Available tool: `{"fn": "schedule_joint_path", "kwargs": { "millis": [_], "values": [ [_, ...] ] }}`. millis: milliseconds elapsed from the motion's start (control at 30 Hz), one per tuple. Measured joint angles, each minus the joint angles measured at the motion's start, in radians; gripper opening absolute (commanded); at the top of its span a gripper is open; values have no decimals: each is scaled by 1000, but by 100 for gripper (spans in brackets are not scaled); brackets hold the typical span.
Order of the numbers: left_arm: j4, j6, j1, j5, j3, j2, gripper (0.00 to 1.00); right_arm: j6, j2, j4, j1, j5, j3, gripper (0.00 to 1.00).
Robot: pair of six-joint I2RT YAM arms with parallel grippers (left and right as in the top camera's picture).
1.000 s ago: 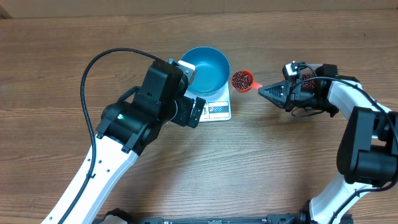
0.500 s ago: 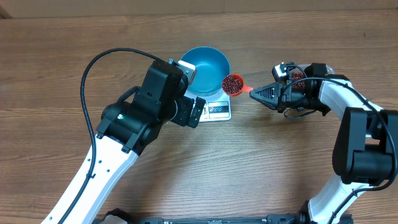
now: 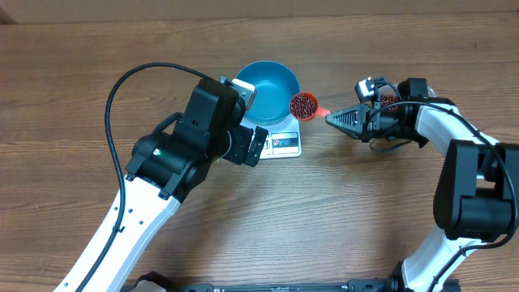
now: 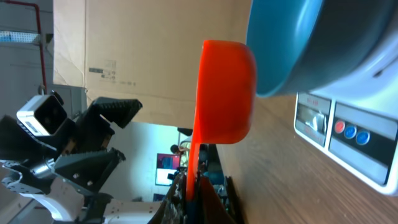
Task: Scoop item into bowl and weigh 150g on scale
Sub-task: 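Lift the filled red cup and carry it over the blue bowl, then tilt the red cup with the right gripper to pour beans into the bowl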
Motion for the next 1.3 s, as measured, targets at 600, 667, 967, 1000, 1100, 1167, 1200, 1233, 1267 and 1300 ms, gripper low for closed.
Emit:
{"fn": "schedule_joint_path", "kwargs": {
  "millis": [600,667,967,1000,1100,1167,1200,1233,1267,1300],
  "values": [
    [0,0,0,0,0,0,100,515,0,537,52,3,-3,4],
    [0,0,0,0,0,0,100,557,0,576,75,13,-4,4],
    [0,0,0,0,0,0,100,625,0,658,124,124,-4,4],
    [0,0,0,0,0,0,100,626,0,673,124,142,-4,4],
    [0,0,0,0,0,0,99,632,0,736,126,187,-4,4],
    [0,0,0,0,0,0,100,621,0,769,131,216,-4,4],
    [0,0,0,0,0,0,100,608,0,772,135,232,-4,4],
    [0,0,0,0,0,0,99,597,0,774,137,239,-4,4],
    [0,0,0,0,0,0,100,575,0,775,143,252,-4,4],
    [0,0,0,0,0,0,100,555,0,775,146,264,-4,4]
  ]
}}
